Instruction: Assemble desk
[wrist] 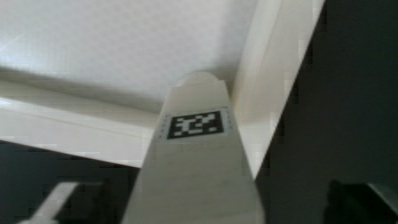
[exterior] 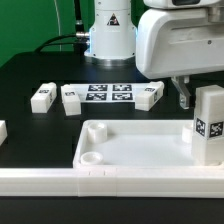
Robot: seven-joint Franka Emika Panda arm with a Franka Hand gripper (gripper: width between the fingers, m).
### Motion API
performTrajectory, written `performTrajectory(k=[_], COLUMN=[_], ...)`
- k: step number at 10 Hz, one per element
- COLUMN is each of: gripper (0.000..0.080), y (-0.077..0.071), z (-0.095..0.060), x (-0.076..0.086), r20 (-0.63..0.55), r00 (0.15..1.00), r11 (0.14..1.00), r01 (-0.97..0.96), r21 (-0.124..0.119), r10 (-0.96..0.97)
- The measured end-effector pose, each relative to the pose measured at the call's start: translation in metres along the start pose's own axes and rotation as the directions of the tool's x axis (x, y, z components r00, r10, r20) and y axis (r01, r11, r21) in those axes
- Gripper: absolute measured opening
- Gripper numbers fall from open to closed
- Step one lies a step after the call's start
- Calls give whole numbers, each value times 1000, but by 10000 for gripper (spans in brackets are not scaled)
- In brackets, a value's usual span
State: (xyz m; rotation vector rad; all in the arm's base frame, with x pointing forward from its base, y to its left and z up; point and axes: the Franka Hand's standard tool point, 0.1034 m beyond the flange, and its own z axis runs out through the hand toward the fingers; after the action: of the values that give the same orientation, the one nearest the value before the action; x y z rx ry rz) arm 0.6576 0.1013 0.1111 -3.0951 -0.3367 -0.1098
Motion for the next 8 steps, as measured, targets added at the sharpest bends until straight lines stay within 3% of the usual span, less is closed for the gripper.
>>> performTrajectory(k=[2, 6, 8], gripper=[286, 288, 288], y=[1, 1, 2], z=[0, 0, 0], x=[0, 0, -1], r20=[0, -1, -7], r00=[1000, 998, 960], r11=[1000, 998, 960], r01=[-8, -62, -280], r21=[0, 2, 13], r10=[8, 62, 280])
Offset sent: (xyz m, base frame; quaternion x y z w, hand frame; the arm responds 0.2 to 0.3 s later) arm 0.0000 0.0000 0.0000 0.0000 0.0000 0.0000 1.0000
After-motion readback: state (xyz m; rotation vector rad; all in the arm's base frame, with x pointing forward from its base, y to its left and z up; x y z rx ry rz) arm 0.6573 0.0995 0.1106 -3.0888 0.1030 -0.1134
